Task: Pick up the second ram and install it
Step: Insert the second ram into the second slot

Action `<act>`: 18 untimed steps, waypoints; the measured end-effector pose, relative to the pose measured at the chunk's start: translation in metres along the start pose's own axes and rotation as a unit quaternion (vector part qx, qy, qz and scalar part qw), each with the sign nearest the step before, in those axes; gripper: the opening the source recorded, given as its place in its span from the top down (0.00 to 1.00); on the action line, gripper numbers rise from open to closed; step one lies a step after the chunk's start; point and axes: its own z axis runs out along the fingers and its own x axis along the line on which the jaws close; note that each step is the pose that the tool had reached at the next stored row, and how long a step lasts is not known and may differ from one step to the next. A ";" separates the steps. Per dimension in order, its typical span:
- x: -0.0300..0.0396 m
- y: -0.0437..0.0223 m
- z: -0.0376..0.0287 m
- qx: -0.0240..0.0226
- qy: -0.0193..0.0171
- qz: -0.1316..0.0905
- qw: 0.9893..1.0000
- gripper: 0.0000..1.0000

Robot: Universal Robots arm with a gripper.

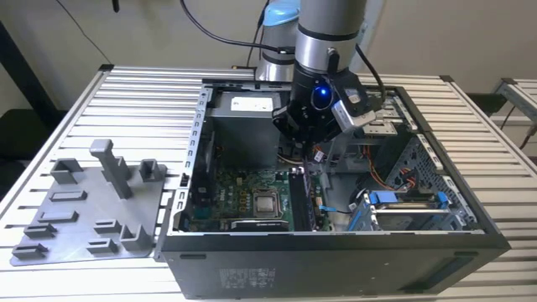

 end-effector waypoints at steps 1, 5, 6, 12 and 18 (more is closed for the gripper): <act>0.0000 -0.0004 0.0003 0.000 0.000 0.000 1.000 0.86; 0.0000 -0.0027 0.0024 0.000 0.000 0.000 1.000 0.86; 0.0000 -0.0034 0.0030 0.000 0.000 0.000 1.000 0.86; 0.0008 -0.0078 0.0128 0.000 0.000 0.000 1.000 0.86; 0.0007 -0.0127 0.0183 0.002 0.005 -0.002 1.000 0.86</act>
